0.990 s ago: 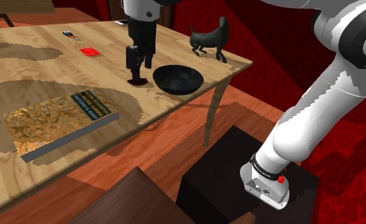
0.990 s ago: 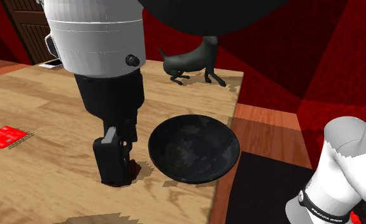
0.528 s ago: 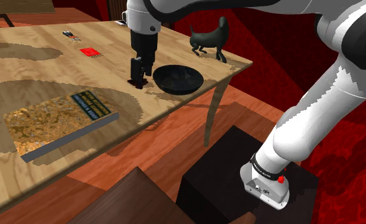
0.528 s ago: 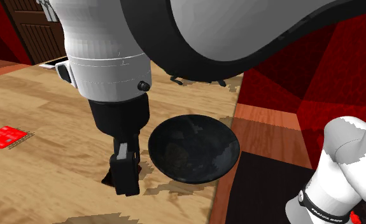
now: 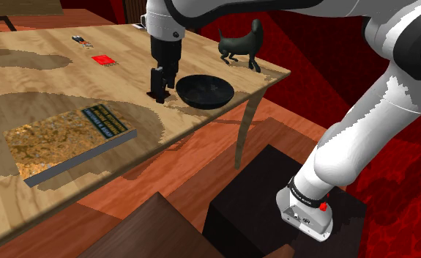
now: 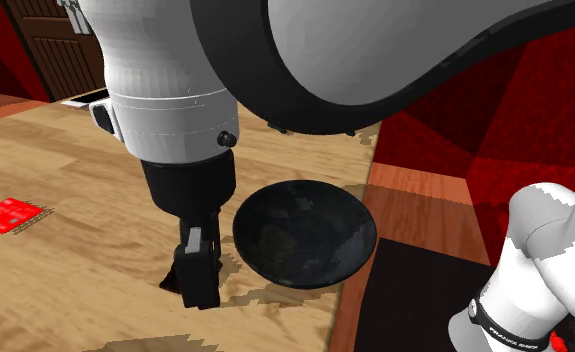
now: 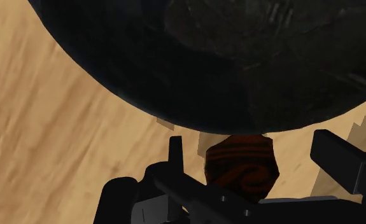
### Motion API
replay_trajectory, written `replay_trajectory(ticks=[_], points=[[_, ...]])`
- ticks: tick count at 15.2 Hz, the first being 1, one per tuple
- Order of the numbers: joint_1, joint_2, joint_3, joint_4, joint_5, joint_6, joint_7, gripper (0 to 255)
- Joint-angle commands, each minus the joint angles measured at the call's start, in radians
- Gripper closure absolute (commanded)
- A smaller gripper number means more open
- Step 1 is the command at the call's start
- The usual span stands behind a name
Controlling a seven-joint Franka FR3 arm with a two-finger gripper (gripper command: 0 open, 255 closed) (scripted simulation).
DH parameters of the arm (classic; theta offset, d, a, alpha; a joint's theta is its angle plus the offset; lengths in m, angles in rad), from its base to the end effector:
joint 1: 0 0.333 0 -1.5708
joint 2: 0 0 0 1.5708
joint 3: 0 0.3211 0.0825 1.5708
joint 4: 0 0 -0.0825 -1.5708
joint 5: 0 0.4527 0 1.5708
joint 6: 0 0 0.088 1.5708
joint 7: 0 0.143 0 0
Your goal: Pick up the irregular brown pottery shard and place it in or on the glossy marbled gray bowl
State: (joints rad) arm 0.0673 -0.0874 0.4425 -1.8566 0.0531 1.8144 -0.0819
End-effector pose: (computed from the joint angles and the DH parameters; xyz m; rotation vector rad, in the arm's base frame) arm 0.5268 0.3081 0.5075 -2.9894 -0.8905 -0.0517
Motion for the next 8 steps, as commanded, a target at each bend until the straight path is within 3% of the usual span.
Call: replay_trajectory(ticks=[1,8], points=[[0.000,0.000,0.000,0.000,0.000,0.000,0.000,255],[0.000,-0.001,0.000,-0.007,0.001,0.006,-0.001,255]])
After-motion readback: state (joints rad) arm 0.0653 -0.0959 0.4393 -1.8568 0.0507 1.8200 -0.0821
